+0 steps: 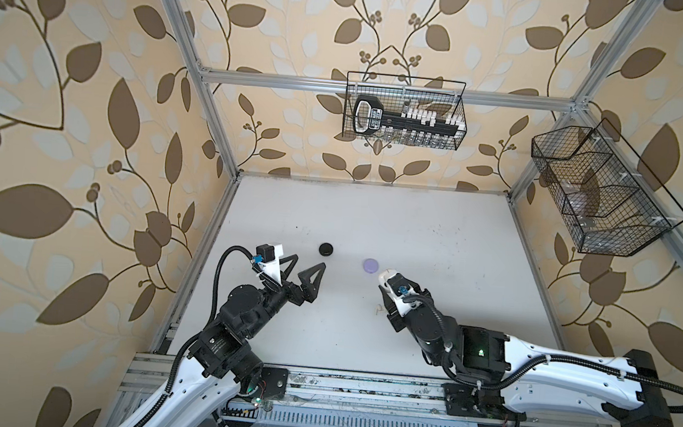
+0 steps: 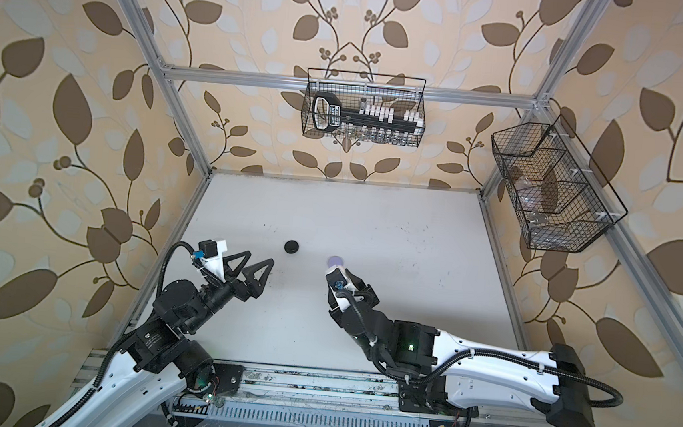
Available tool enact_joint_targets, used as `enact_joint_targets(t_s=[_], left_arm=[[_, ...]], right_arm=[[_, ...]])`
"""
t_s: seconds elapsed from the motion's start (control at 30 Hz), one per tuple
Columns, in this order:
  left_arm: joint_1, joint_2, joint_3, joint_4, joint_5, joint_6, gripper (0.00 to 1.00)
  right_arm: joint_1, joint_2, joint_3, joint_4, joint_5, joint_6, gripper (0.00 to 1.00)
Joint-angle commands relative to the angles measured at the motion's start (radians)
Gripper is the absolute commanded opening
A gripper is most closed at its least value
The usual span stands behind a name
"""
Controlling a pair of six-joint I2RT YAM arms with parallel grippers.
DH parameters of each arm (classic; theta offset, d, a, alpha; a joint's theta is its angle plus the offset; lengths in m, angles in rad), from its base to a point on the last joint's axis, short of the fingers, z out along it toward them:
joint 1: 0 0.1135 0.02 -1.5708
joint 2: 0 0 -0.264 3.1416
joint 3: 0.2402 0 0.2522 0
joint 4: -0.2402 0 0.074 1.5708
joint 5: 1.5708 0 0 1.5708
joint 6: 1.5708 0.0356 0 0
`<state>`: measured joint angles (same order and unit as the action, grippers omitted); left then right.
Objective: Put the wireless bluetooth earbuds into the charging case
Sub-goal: 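Lift the white case toward the left gripper while the left gripper approaches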
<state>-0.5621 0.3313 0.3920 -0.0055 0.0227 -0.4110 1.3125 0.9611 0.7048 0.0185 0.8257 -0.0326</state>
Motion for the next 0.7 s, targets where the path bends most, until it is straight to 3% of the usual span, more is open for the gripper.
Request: enact_joint_targets(t_s=[0.0, 0.13, 0.27, 0.47, 0.67], left_arm=[[0.0, -0.009, 0.032, 0.023, 0.176, 0.035, 0.99], [0.001, 0.006, 0.015, 0.084, 0.266, 0.049, 0.99], [0.001, 0.051, 0.018, 0.111, 0.294, 0.052, 0.99], [-0.001, 0.106, 0.023, 0.149, 0.35, 0.063, 0.99], [-0.001, 0.181, 0.044, 0.174, 0.485, 0.073, 0.99]], right_arm=[[-0.006, -0.033, -0.052, 0.245, -0.051, -0.182, 0.27], [-0.045, -0.05, -0.098, 0.29, -0.138, -0.223, 0.26], [-0.049, -0.072, -0.237, 0.509, -0.094, -0.352, 0.23], [-0.075, -0.07, -0.235, 0.436, -0.093, -0.355, 0.18], [-0.031, -0.106, -0.248, 0.405, -0.215, -0.4, 0.23]])
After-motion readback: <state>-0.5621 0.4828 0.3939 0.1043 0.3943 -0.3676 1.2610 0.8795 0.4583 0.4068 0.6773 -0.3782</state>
